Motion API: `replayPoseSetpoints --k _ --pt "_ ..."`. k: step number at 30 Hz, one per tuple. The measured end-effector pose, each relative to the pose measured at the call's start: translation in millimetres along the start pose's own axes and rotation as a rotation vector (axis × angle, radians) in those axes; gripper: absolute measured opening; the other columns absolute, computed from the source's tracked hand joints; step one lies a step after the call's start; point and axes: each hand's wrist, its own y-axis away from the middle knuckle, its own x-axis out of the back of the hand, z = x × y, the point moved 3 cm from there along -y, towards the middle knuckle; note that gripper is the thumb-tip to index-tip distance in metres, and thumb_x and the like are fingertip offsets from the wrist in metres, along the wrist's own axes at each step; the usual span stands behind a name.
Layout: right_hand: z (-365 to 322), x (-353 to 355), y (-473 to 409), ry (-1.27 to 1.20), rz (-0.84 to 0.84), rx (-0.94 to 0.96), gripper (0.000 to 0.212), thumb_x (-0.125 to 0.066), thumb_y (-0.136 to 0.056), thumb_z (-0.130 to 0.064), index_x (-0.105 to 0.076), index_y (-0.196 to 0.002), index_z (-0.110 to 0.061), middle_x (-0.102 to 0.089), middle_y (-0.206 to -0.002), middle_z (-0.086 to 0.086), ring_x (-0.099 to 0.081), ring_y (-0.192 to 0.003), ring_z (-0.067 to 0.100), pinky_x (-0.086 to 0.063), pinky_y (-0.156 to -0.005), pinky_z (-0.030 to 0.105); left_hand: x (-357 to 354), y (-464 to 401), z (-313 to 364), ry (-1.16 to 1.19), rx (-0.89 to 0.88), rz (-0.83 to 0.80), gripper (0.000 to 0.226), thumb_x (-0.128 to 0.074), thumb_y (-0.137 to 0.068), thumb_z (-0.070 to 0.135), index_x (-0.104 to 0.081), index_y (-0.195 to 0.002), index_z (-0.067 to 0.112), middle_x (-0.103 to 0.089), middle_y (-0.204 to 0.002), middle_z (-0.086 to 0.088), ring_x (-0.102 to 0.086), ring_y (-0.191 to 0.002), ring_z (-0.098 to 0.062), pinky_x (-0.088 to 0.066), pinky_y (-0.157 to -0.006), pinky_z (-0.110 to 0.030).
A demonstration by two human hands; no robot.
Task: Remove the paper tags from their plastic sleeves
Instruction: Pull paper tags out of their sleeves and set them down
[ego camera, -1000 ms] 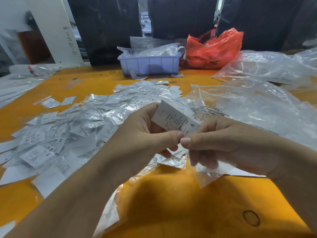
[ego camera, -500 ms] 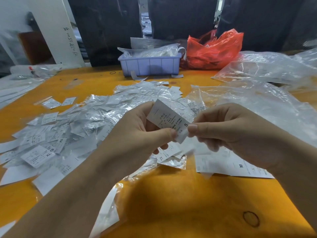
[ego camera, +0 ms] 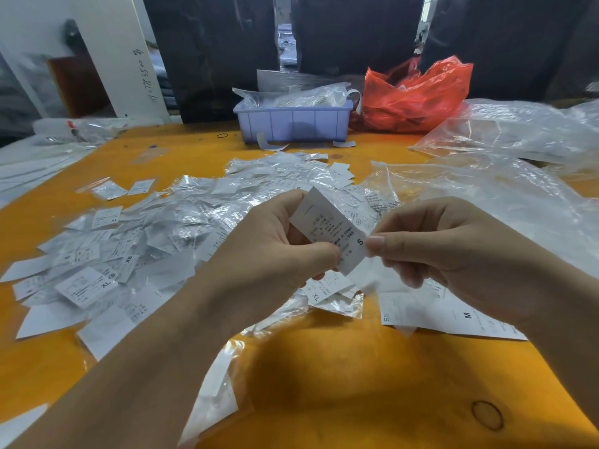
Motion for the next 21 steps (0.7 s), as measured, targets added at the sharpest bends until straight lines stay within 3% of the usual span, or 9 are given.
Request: replayPoseSetpoints --k 6,12,16,21 --pt "1.8 -2.9 -0.5 0.016 -0.022 -0.011 0.023 -0.071 -0.066 -0.03 -0.075 -0.073 -0.008 -0.056 -0.058 0.005 -0.047 -0.05 0.013 -0.039 -0.047 0.018 -4.6 0.3 0.7 -0.017 -0.013 -0.044 0.022 -0.064 -0.07 0.017 -0.065 -0.091 0.025 -0.072 -0.075 0.005 -0.059 -0.057 -0.001 -0.046 -0.052 -0.013" --pt "3.0 -4.3 -1.6 0.01 0.017 -0.011 0.024 -0.069 -0.071 -0.025 -0.073 -0.076 -0.002 -0.054 -0.055 0.003 -0.045 -0.048 0.012 -0.038 -0.047 0.019 -6.5 -0.3 -3.2 0.011 0.003 -0.043 0.023 -0.069 -0.071 0.022 -0.065 -0.094 0.021 -0.069 -0.075 -0.001 -0.061 -0.061 -0.012 -0.05 -0.056 -0.026" --pt "3.0 -6.0 -1.0 0.018 0.045 0.015 0.032 -0.067 -0.073 -0.027 -0.073 -0.084 0.002 -0.053 -0.051 -0.001 -0.044 -0.047 0.01 -0.039 -0.047 0.019 -7.7 -0.1 -3.6 0.057 0.007 -0.037 0.027 -0.073 -0.072 0.028 -0.066 -0.097 0.02 -0.071 -0.079 -0.003 -0.066 -0.067 -0.014 -0.053 -0.058 -0.025" --pt "1.0 -6.6 -0.6 -0.059 0.119 0.049 0.032 -0.072 -0.065 -0.027 -0.071 -0.089 -0.007 -0.062 -0.065 0.008 -0.05 -0.051 0.015 -0.043 -0.048 0.024 -9.3 0.0 -3.9 0.065 -0.036 0.055 0.027 -0.078 -0.072 0.022 -0.065 -0.096 0.024 -0.072 -0.078 -0.001 -0.067 -0.065 -0.011 -0.054 -0.058 -0.022"
